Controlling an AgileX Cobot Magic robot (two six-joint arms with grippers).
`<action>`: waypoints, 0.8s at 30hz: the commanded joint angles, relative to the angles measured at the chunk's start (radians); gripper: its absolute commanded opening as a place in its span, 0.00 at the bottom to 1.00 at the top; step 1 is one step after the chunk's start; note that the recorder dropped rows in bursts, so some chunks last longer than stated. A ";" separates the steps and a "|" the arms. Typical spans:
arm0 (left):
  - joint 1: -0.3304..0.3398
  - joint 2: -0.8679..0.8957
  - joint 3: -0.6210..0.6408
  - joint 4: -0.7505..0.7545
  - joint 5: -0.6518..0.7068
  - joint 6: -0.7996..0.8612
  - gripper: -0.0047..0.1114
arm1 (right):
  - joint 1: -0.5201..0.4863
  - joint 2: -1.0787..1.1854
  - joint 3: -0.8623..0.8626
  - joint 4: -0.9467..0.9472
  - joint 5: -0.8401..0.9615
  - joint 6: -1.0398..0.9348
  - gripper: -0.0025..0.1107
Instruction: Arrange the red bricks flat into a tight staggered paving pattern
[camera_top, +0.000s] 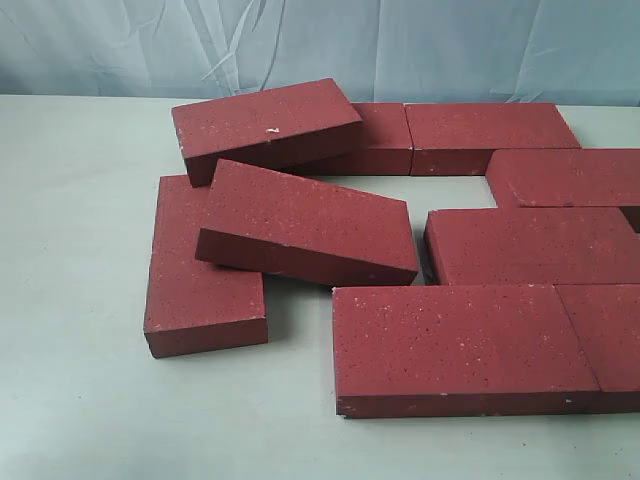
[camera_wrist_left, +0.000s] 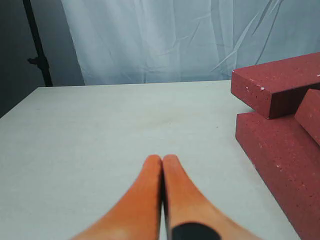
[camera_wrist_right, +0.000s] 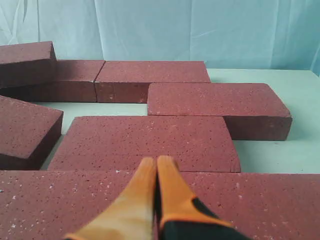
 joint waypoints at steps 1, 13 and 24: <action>0.002 -0.005 0.005 0.000 0.002 -0.001 0.04 | -0.006 -0.007 0.008 0.000 -0.011 -0.003 0.02; 0.002 -0.005 0.005 0.000 0.002 -0.001 0.04 | -0.006 -0.007 0.008 -0.006 -0.256 -0.003 0.02; 0.002 -0.005 0.005 0.000 0.002 -0.001 0.04 | -0.006 -0.007 0.008 -0.006 -0.500 -0.003 0.02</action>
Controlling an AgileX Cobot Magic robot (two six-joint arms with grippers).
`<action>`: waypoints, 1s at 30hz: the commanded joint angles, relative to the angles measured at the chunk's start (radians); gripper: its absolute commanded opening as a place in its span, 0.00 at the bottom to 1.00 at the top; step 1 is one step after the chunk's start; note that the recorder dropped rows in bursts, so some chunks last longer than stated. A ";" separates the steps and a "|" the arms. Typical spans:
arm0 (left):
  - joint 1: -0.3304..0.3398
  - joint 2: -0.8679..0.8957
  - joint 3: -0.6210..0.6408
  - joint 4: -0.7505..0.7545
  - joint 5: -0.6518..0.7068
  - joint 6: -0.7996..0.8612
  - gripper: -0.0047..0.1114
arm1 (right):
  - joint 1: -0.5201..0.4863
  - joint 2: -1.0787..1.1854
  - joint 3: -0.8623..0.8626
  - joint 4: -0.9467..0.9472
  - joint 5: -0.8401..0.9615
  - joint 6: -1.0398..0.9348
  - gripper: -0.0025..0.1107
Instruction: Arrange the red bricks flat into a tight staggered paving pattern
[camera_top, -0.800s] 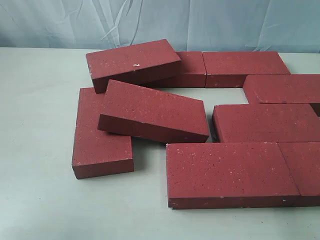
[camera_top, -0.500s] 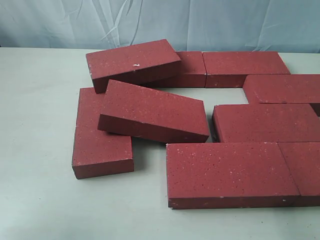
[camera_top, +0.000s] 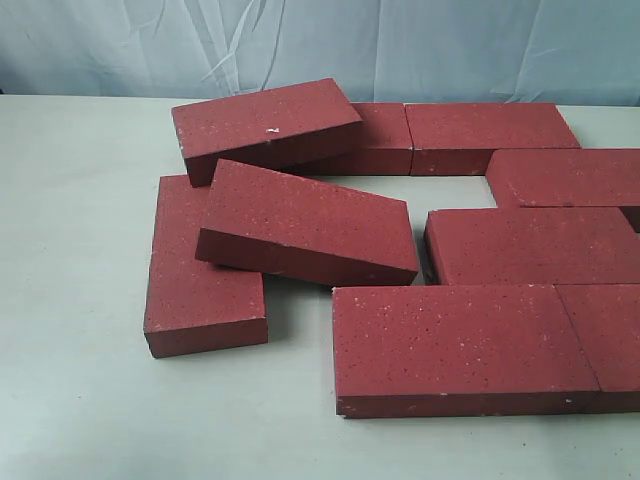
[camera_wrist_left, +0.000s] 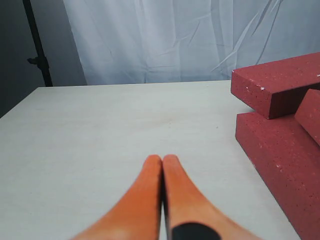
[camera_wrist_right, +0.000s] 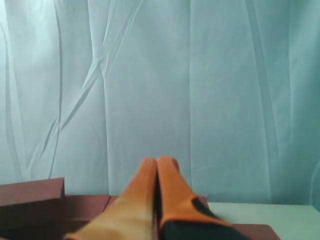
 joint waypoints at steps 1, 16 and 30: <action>0.002 -0.005 0.005 0.000 0.002 -0.001 0.04 | -0.006 -0.007 0.008 -0.006 -0.030 -0.003 0.02; 0.002 -0.005 0.005 0.000 0.002 -0.001 0.04 | -0.006 -0.007 0.008 -0.006 -0.107 -0.003 0.02; 0.002 -0.005 0.005 0.000 0.002 -0.001 0.04 | -0.006 -0.007 -0.077 -0.006 -0.004 -0.014 0.02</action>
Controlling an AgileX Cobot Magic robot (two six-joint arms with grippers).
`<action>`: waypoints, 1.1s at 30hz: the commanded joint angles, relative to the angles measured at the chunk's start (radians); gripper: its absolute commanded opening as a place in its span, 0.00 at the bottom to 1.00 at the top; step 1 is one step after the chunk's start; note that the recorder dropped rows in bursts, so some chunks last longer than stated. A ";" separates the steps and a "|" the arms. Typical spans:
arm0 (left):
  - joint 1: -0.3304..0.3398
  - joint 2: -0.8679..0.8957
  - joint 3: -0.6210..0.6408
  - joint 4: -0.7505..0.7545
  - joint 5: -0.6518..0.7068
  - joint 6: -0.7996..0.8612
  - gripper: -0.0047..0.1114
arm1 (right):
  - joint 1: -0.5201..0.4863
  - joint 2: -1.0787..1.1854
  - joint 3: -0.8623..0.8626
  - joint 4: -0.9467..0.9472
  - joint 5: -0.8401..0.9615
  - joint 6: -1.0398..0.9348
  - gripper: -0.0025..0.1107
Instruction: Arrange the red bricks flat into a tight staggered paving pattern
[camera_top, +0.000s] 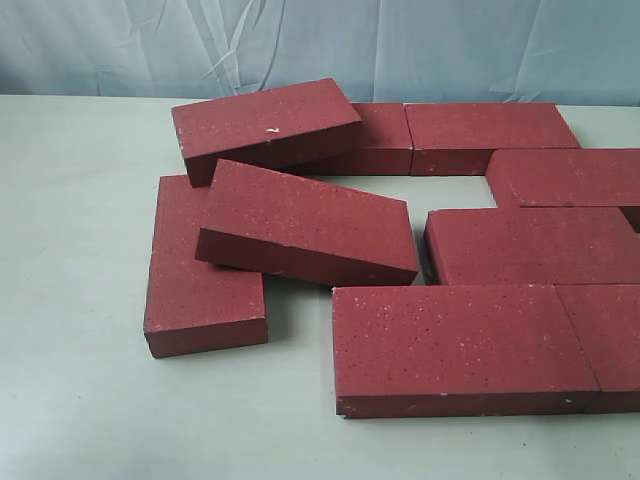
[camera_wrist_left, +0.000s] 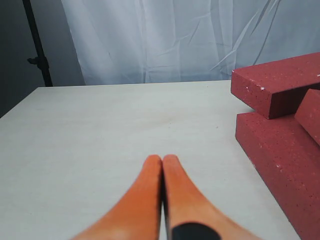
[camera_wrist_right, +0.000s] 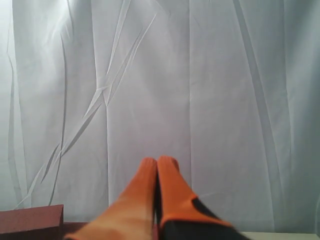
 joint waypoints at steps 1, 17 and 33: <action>0.002 -0.005 0.005 0.000 0.002 -0.001 0.04 | -0.006 -0.007 -0.086 -0.006 0.087 -0.020 0.02; 0.002 -0.005 0.005 0.000 0.002 -0.001 0.04 | -0.006 0.258 -0.399 -0.055 0.303 -0.020 0.02; 0.002 -0.005 0.005 0.000 0.002 -0.001 0.04 | -0.006 0.349 -0.489 -0.038 0.358 -0.014 0.02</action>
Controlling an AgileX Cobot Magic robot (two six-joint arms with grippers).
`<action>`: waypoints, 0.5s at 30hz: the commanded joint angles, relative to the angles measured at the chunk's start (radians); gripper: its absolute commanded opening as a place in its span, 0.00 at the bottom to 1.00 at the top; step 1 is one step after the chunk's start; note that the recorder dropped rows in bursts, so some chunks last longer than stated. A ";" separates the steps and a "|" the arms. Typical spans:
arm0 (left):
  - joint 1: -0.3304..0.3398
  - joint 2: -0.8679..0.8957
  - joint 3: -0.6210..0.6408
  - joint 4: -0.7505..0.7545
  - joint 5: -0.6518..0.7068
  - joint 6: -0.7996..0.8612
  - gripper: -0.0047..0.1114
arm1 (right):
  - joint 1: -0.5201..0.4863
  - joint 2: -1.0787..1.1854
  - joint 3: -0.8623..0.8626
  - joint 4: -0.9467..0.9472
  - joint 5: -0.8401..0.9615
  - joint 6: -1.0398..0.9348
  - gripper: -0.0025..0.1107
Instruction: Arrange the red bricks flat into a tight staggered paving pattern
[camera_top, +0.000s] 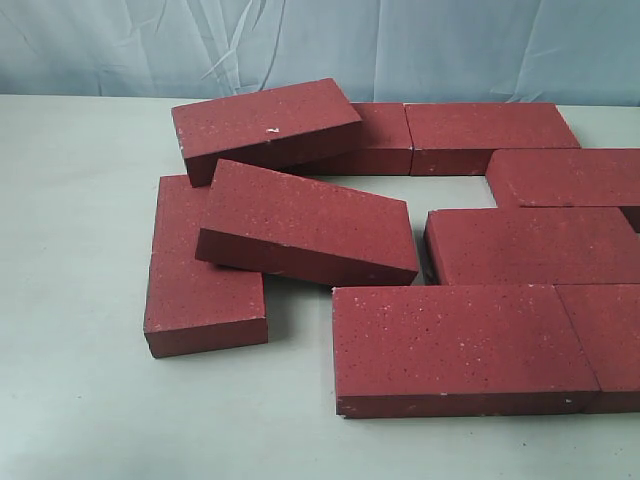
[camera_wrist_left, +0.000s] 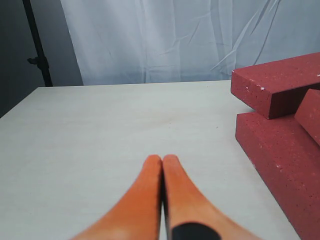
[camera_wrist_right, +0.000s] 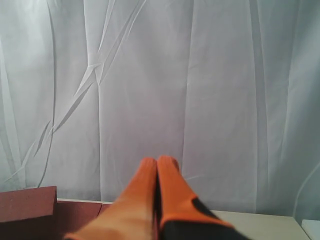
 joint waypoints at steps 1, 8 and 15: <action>0.002 -0.005 0.005 0.000 0.002 -0.001 0.04 | -0.006 0.005 -0.010 0.004 0.011 0.000 0.02; 0.002 -0.005 0.005 0.000 0.002 -0.001 0.04 | -0.006 0.185 -0.204 0.043 0.265 0.000 0.02; 0.002 -0.005 0.005 0.000 0.002 -0.001 0.04 | -0.006 0.396 -0.333 0.173 0.454 0.000 0.02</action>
